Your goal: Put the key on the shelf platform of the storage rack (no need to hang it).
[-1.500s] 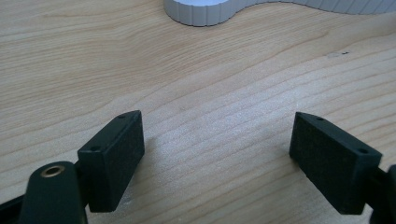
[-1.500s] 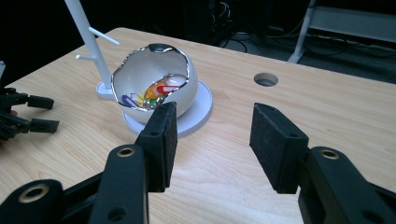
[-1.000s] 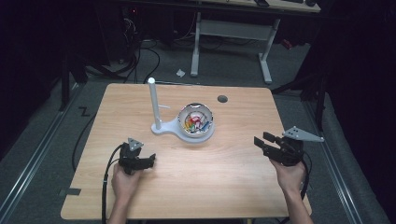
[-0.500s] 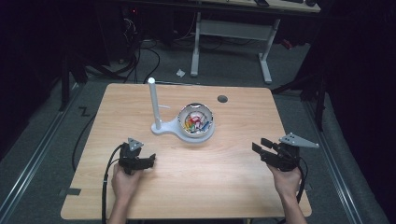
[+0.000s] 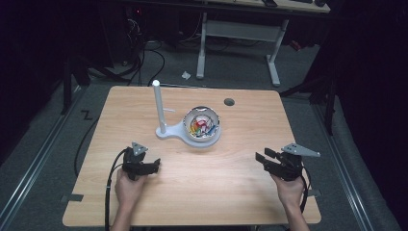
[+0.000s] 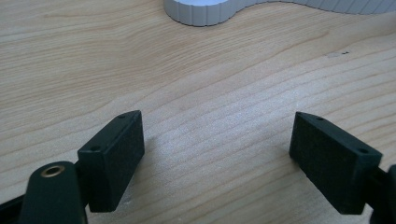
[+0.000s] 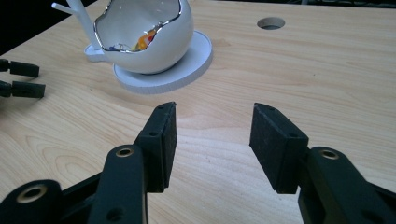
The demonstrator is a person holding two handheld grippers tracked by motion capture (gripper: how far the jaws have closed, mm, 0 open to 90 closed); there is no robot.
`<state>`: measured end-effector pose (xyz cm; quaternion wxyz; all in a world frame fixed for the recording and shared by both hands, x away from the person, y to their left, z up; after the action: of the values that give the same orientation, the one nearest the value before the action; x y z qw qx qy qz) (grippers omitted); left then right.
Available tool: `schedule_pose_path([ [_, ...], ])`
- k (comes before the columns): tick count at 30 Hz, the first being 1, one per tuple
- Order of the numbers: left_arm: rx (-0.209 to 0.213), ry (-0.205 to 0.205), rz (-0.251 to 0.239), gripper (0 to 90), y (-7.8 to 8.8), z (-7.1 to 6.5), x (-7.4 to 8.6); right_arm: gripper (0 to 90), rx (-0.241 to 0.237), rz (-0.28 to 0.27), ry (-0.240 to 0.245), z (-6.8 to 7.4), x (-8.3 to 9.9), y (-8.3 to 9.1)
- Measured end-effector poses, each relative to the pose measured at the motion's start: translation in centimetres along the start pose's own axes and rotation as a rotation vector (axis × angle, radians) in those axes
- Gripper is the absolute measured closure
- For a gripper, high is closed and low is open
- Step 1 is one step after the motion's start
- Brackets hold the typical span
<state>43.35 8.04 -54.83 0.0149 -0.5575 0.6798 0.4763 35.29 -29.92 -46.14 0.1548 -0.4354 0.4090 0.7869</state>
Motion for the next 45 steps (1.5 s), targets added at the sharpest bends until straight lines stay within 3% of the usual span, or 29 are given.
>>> schedule_pose_path([
  [22,-0.004,0.009,0.001,18.3,0.0,0.0,0.0,51.1,-0.002,0.045,-0.017,-0.3,2.2,-2.7],
  [45,-0.005,0.009,0.000,18.3,0.0,0.0,0.0,50.0,0.021,0.110,-0.047,-1.6,4.0,-5.3],
])
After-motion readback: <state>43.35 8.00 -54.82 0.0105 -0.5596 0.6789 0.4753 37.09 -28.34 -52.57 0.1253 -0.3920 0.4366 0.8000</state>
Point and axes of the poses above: each handheld gripper's, and its own axes: y roughly backward along the jaws, x roughly out of its underside, z roughly to its left, the point moved 4 cm from there along -y, roughly forward along the jaws, and after that the axes turned 13 degrees about -x, right-handed, at the moved point
